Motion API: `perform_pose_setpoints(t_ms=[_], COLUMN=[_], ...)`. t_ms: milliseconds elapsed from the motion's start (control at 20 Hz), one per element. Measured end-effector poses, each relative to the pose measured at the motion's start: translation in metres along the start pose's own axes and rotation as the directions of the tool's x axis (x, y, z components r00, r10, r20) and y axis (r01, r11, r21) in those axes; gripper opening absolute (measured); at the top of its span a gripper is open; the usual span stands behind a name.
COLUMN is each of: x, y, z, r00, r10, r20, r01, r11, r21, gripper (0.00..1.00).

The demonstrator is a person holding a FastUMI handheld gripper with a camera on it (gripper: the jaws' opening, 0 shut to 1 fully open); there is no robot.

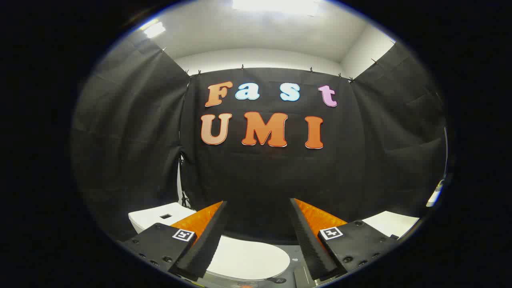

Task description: Open the toilet lid.

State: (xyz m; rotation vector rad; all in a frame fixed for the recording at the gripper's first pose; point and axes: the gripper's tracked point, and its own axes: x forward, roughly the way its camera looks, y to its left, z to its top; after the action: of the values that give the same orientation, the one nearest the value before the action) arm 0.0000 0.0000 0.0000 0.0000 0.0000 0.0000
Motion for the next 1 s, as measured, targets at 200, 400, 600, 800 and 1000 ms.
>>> perform_pose_setpoints(t_ms=[200, 400, 600, 800, 1000], x=[0.0013, 0.0025, 0.0015, -0.0014, -0.0003], y=[-0.0012, -0.0018, -0.0041, -0.0081, -0.009], z=[0.0, 0.0002, 0.0044, 0.0007, -0.0017], r00=[1.0, 1.0, 1.0, 1.0, 1.0], r10=[0.001, 0.001, -0.003, -0.009, -0.01], r20=[0.0, -0.001, 0.007, 0.002, -0.002], r01=[-0.001, -0.001, 0.003, 0.009, 0.01], r11=[1.0, 1.0, 1.0, 1.0, 0.999], r21=[0.011, 0.012, 0.026, 0.029, 0.039], gripper=[0.98, 0.98, 0.98, 0.98, 0.98])
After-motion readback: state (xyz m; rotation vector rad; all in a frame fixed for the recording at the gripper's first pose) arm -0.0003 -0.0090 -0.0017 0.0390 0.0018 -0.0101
